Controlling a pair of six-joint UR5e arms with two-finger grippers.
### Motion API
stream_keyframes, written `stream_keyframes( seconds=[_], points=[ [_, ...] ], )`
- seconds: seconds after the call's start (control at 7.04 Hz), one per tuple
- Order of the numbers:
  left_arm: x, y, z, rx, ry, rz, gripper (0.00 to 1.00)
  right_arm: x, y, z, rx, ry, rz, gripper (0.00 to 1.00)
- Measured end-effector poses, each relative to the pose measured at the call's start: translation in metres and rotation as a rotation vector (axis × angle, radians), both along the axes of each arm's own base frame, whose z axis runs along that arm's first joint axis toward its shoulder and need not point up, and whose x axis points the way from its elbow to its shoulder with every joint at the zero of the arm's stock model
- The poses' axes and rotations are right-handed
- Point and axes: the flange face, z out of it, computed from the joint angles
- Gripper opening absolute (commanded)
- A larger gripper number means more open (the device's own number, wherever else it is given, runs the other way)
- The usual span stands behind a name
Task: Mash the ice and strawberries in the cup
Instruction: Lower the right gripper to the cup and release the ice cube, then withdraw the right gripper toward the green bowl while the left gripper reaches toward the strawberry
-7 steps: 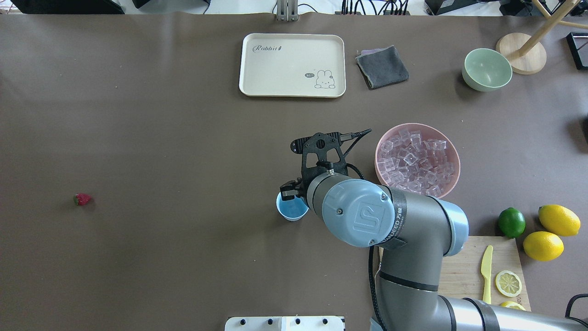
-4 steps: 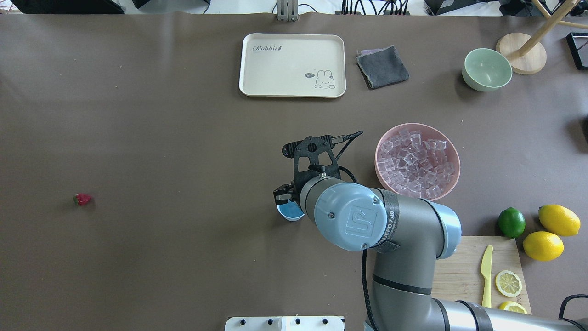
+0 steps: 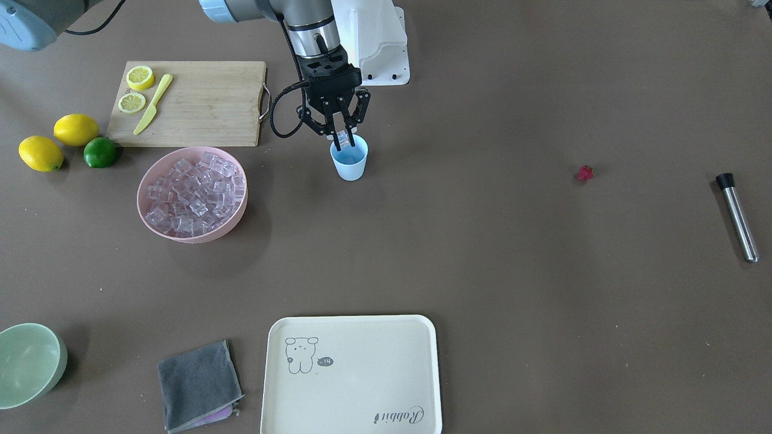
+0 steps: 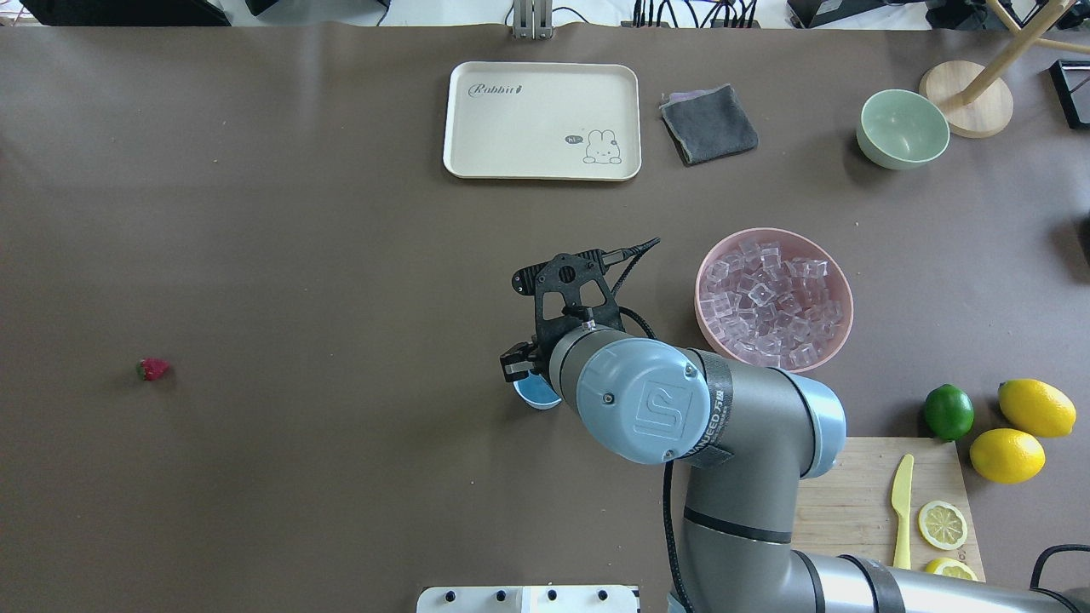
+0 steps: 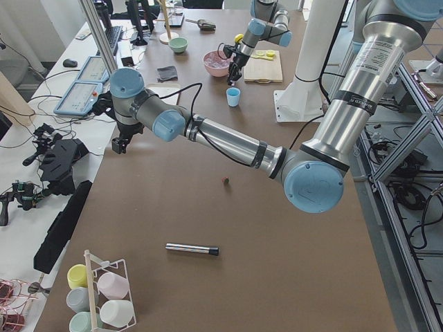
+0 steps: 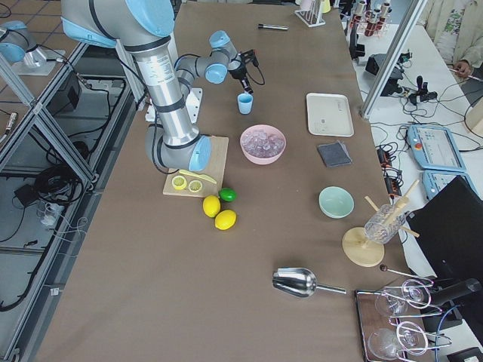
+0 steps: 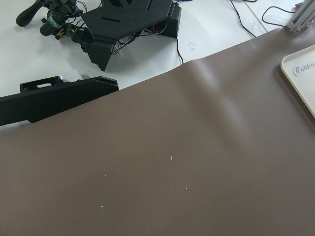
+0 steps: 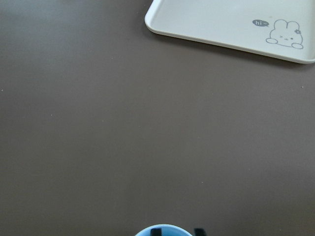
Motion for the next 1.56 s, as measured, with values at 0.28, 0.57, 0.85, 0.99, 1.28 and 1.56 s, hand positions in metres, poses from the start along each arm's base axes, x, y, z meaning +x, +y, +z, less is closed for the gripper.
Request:
stream_keyframes(
  seconds=[0.28, 0.57, 0.85, 0.99, 1.28, 1.56],
  points=[
    [0.003, 0.002, 0.004, -0.005, -0.001, 0.005, 0.98, -0.008, -0.003, 0.007, 0.026, -0.008, -0.011, 0.00],
    [0.019, 0.002, 0.007, -0.009, -0.003, 0.030, 0.98, -0.012, -0.002, 0.011, 0.029, -0.011, -0.019, 0.40],
    [0.024, 0.001, 0.008, -0.012, -0.005, 0.036, 0.98, -0.014, 0.004, 0.011, 0.030, -0.018, -0.031, 0.99],
    [0.024, 0.001, 0.008, -0.011, -0.005, 0.036, 0.98, -0.015, 0.007, 0.011, 0.030, -0.020, -0.037, 0.99],
    [0.024, 0.002, 0.005, -0.010, -0.003, 0.035, 0.98, -0.010, 0.007, 0.005, 0.033, -0.034, -0.038, 1.00],
    [0.024, 0.002, -0.003, -0.028, 0.009, 0.018, 0.98, 0.021, -0.018, -0.001, 0.014, -0.068, -0.030, 1.00]
  ],
)
